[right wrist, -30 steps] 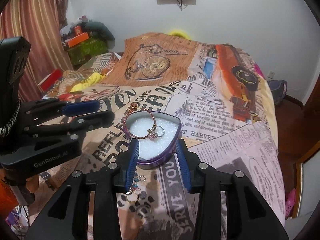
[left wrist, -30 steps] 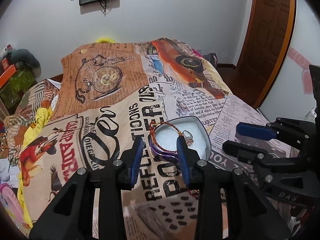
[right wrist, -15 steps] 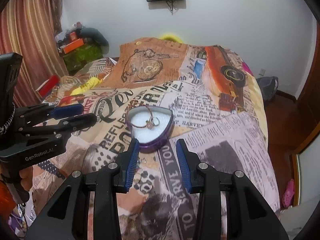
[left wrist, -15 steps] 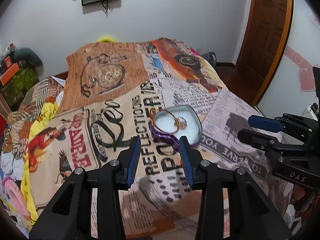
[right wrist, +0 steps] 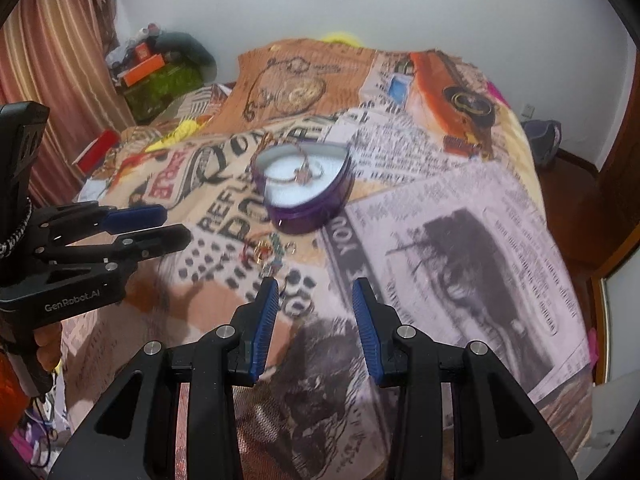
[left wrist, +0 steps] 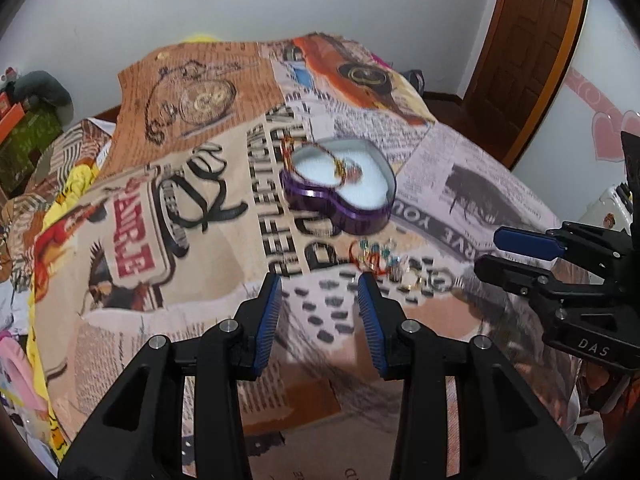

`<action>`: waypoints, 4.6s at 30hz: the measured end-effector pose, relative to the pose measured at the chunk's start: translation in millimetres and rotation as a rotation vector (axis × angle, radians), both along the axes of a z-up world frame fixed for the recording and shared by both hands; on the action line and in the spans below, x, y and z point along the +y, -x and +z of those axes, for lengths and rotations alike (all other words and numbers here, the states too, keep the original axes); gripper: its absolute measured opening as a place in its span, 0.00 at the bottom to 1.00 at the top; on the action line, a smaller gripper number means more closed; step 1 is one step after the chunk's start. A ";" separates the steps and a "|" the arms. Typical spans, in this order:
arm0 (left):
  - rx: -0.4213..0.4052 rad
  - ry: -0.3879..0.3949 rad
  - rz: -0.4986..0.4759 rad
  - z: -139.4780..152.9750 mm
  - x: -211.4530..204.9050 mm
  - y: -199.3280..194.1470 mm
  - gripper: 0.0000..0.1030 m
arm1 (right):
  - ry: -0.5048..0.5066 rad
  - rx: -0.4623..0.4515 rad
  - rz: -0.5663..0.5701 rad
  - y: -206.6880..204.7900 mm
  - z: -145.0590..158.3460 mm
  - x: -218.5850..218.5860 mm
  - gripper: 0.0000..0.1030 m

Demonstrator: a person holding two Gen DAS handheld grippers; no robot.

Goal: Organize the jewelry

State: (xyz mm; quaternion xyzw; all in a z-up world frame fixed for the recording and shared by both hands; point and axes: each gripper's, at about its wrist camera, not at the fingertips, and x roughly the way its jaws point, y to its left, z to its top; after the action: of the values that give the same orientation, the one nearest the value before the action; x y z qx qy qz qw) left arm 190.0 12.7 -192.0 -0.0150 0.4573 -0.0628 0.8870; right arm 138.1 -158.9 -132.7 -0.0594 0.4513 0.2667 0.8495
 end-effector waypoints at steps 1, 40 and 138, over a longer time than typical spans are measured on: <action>0.007 0.001 -0.003 -2.1 -0.2 0.6 0.38 | 0.003 0.008 0.007 1.0 -2.9 1.5 0.34; 0.083 0.165 -0.025 -36.6 -3.3 -19.8 0.00 | 0.046 -0.030 0.107 -1.8 -29.2 17.7 0.19; -0.198 0.055 -0.081 69.9 -17.8 -7.4 0.08 | -0.043 -0.186 -0.005 -16.9 40.6 -5.4 0.20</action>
State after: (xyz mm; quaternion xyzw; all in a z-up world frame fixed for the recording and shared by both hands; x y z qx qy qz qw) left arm 197.4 -5.1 -122.1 -0.0145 0.3658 -0.1125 0.9238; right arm 155.0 -164.4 -92.0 -0.0645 0.3649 0.2678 0.8894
